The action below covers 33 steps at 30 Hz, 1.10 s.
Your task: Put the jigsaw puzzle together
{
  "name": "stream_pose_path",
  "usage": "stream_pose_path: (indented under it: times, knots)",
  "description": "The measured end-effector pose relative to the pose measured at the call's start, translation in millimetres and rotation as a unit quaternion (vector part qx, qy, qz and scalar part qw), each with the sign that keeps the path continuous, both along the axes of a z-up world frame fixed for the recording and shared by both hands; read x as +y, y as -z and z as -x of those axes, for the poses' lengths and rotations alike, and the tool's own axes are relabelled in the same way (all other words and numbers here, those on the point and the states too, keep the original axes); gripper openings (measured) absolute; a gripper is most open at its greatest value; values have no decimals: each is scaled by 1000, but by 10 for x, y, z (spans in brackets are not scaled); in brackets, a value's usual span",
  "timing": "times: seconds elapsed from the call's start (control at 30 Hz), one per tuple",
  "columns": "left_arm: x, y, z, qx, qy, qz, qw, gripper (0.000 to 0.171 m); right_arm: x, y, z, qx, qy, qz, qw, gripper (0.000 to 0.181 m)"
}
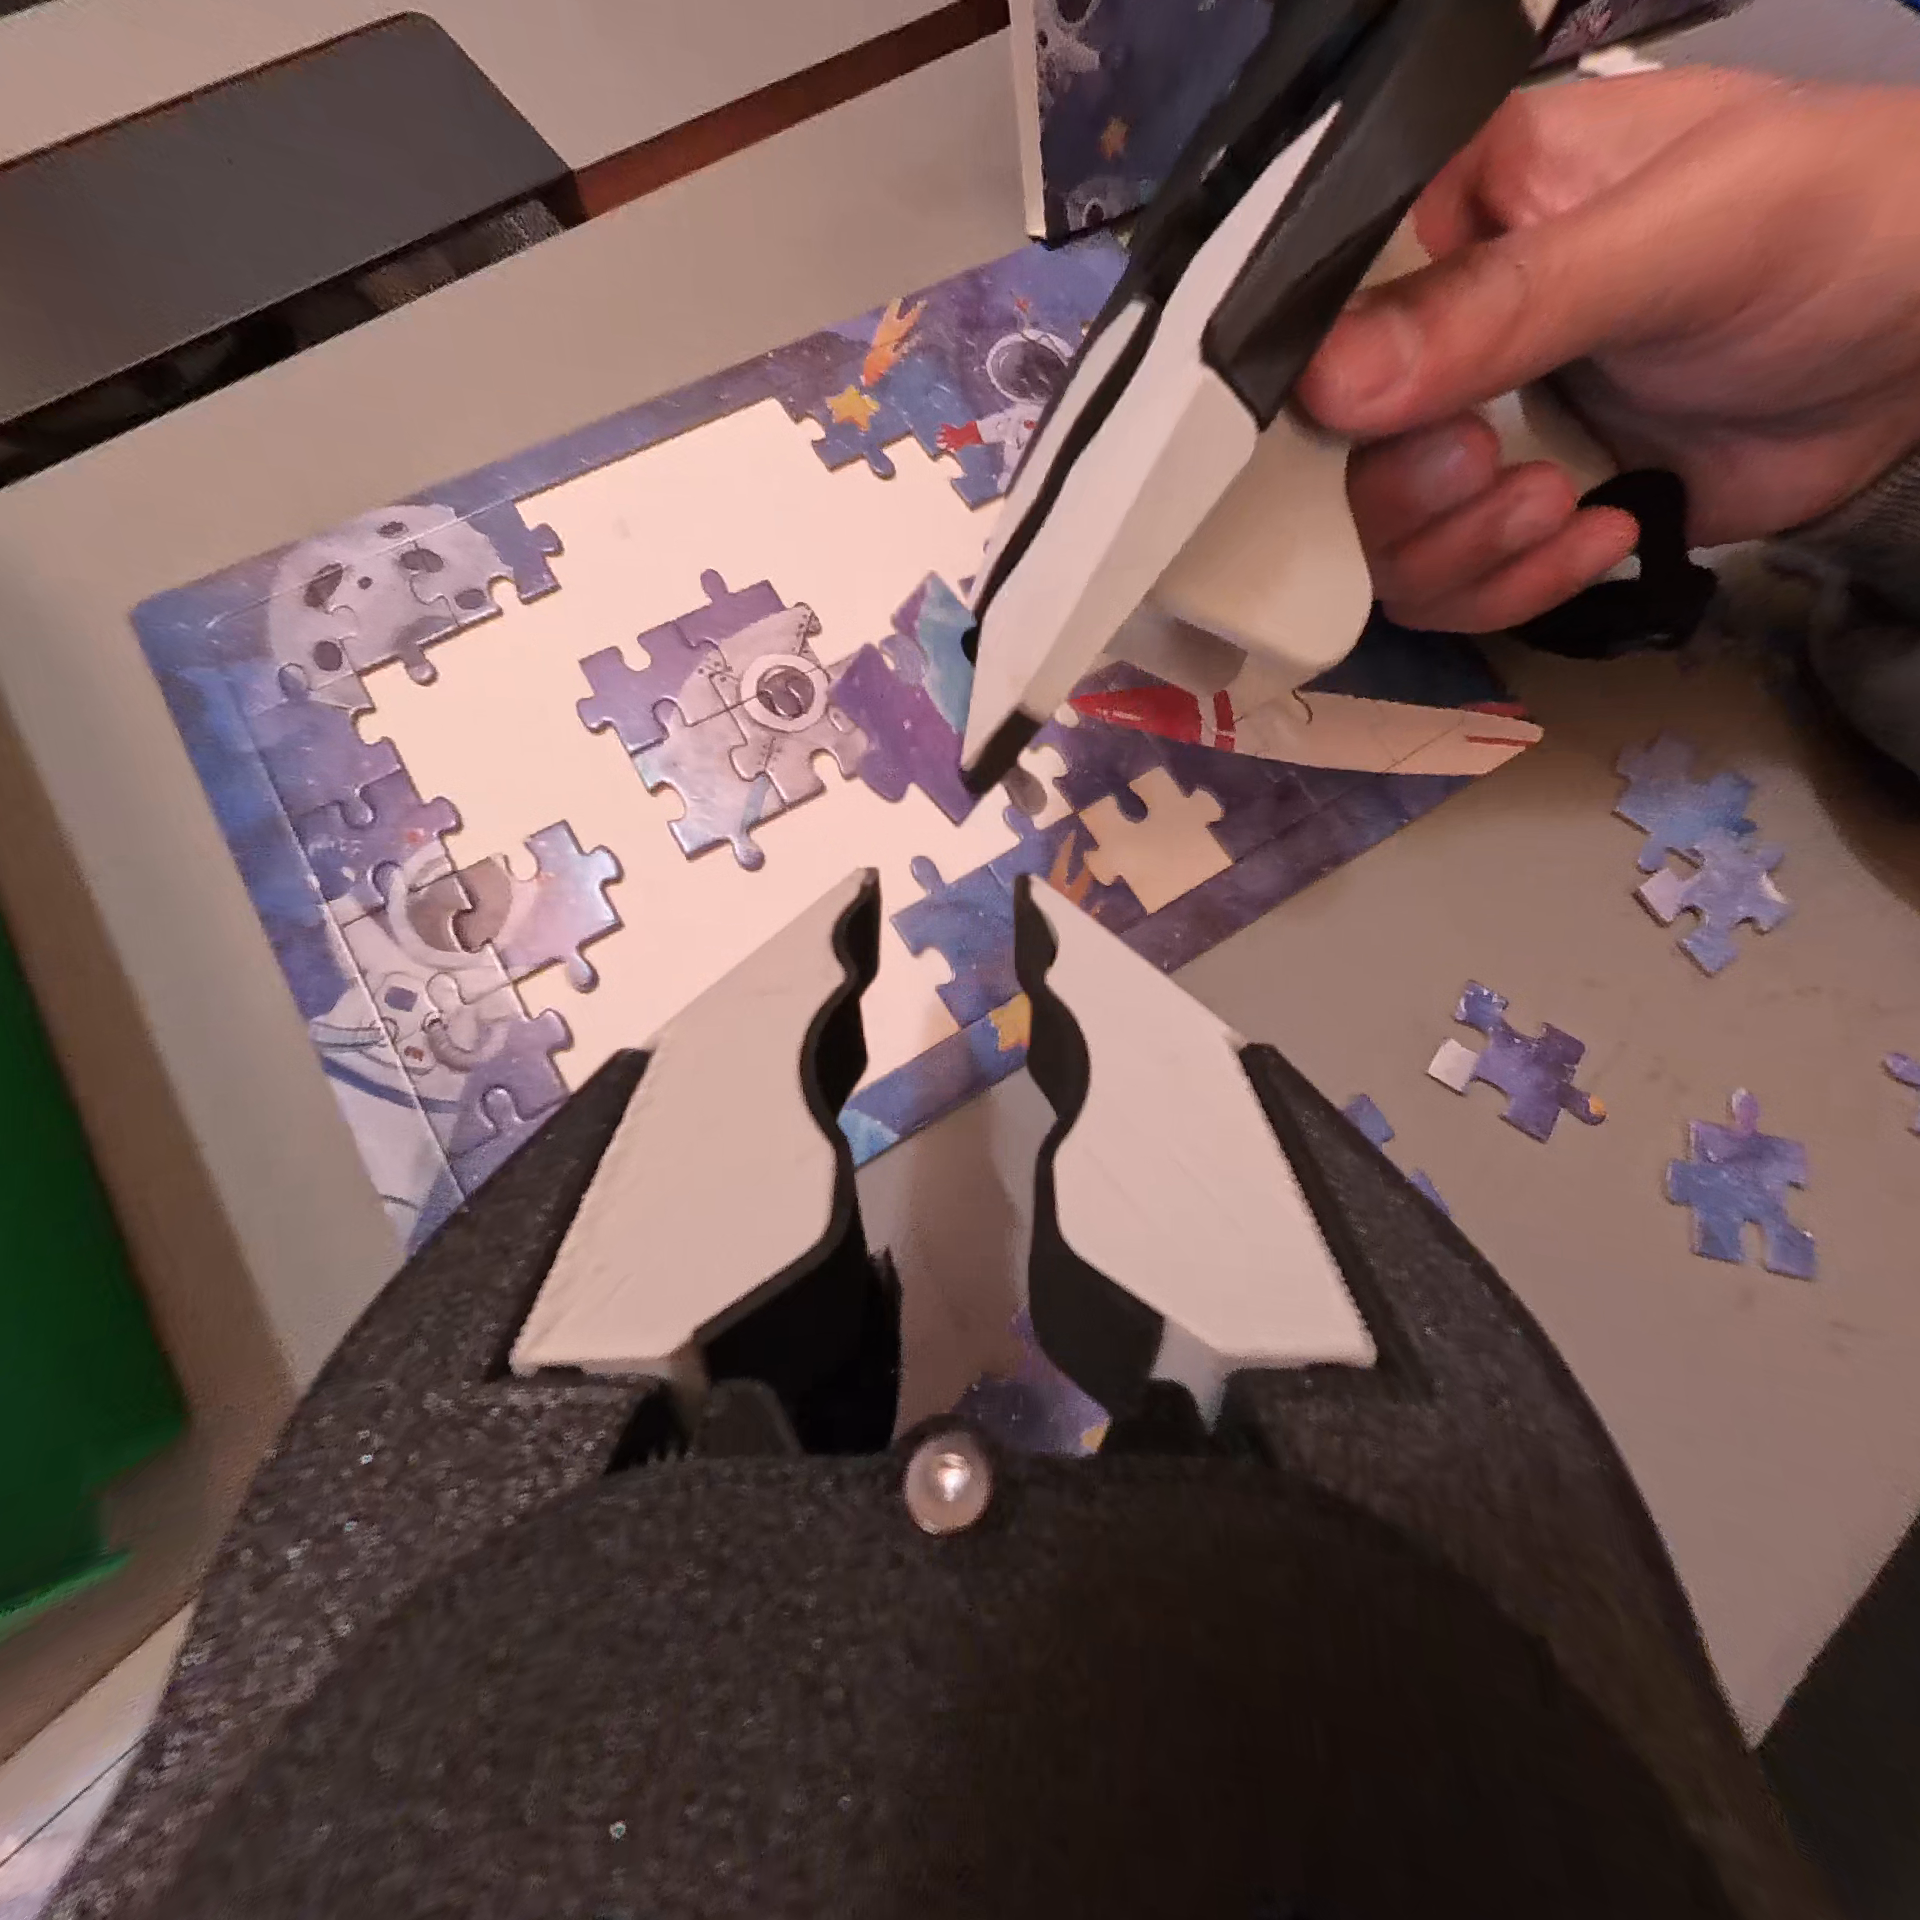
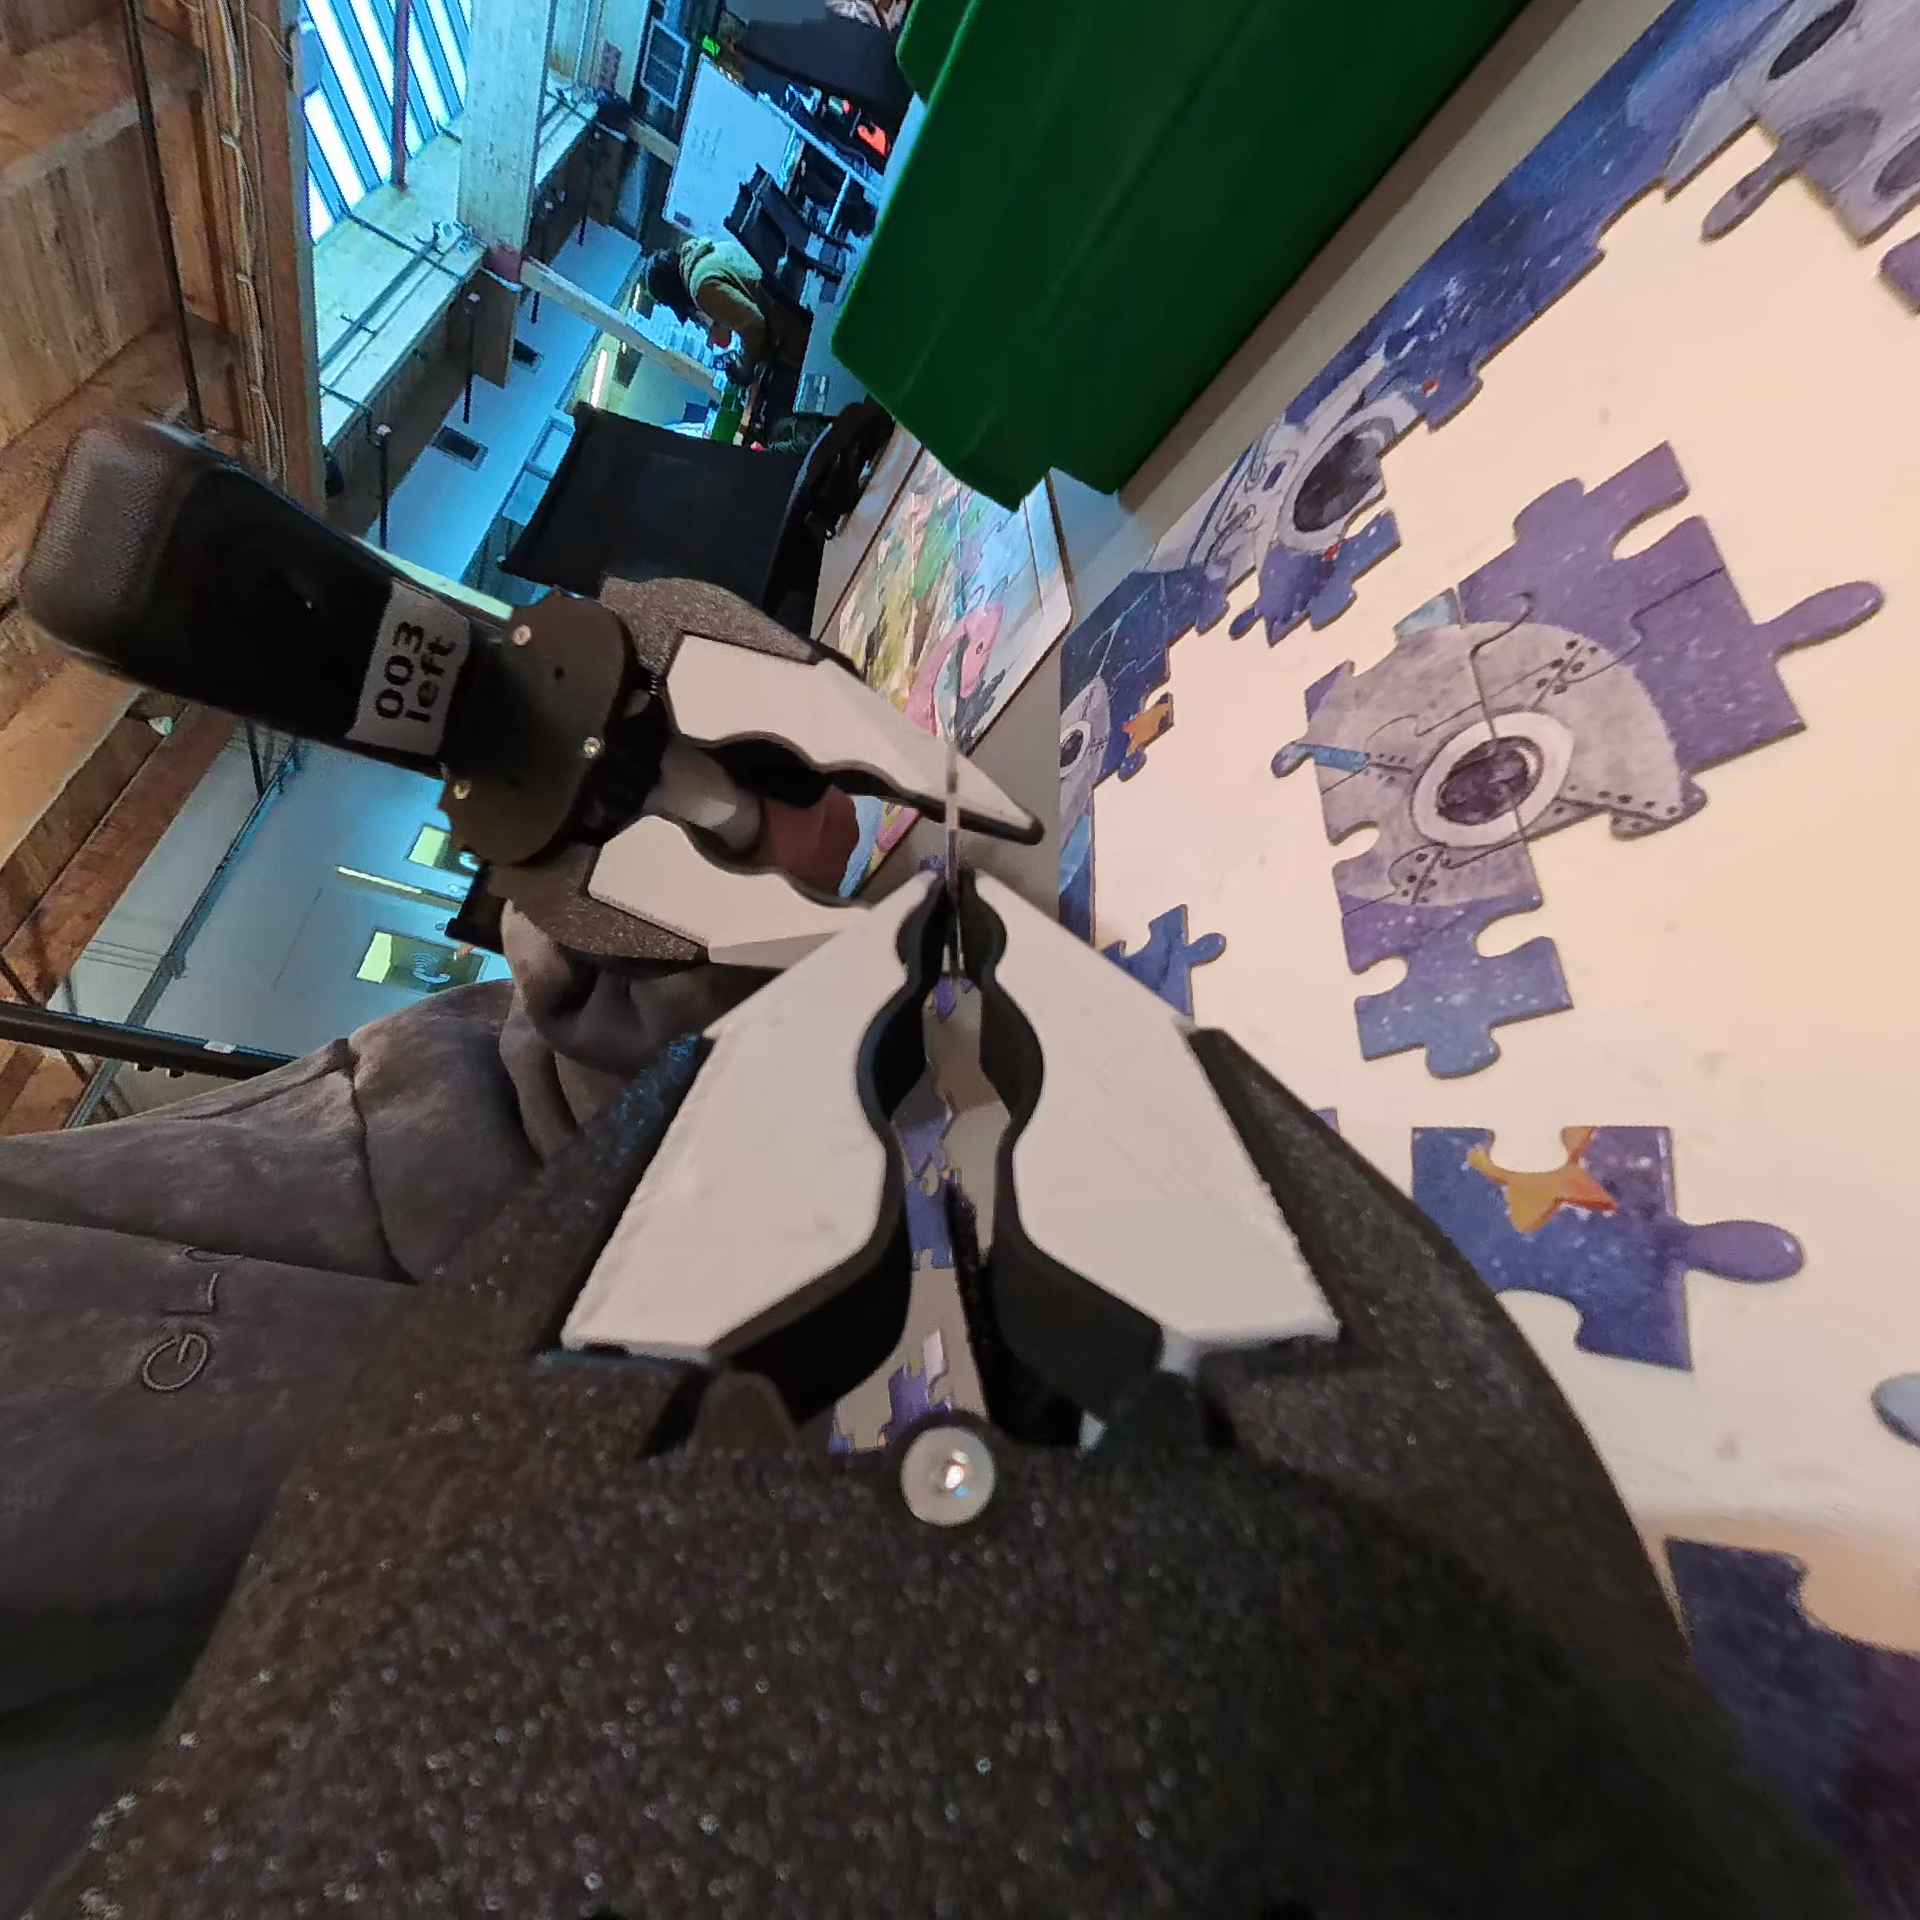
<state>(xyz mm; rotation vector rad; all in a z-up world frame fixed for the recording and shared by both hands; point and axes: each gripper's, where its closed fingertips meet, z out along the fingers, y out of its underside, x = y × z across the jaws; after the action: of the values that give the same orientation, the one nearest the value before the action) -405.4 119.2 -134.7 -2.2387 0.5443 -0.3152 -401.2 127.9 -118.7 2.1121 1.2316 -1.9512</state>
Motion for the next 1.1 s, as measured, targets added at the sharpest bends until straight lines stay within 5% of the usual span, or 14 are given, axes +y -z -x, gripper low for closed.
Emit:
stream_pose_path:
  times: [0.17, 0.3, 0.53, 0.93, 1.1]
  knots:
    - [42, -121, -135, -64, -7, -5, 998, 29, 6, -101, 66, 32, 15, 12, 999, 2]
    - [112, -227, -162, -183, -41, 21, 982, 28, 1, -223, 109, 66, 25, 28, 997, 1]
    - [97, -389, -101, -336, -49, 51, 939, 2, 11, -311, 118, 95, 30, 48, 994, 1]
    - [36, -346, -136, -358, -31, 78, 930, 0, 229, -323, 38, 96, 62, 41, 993, 21]
    - [26, -379, -167, -379, -24, 86, 921, 1, 131, -373, 27, 106, 34, 21, 994, 2]
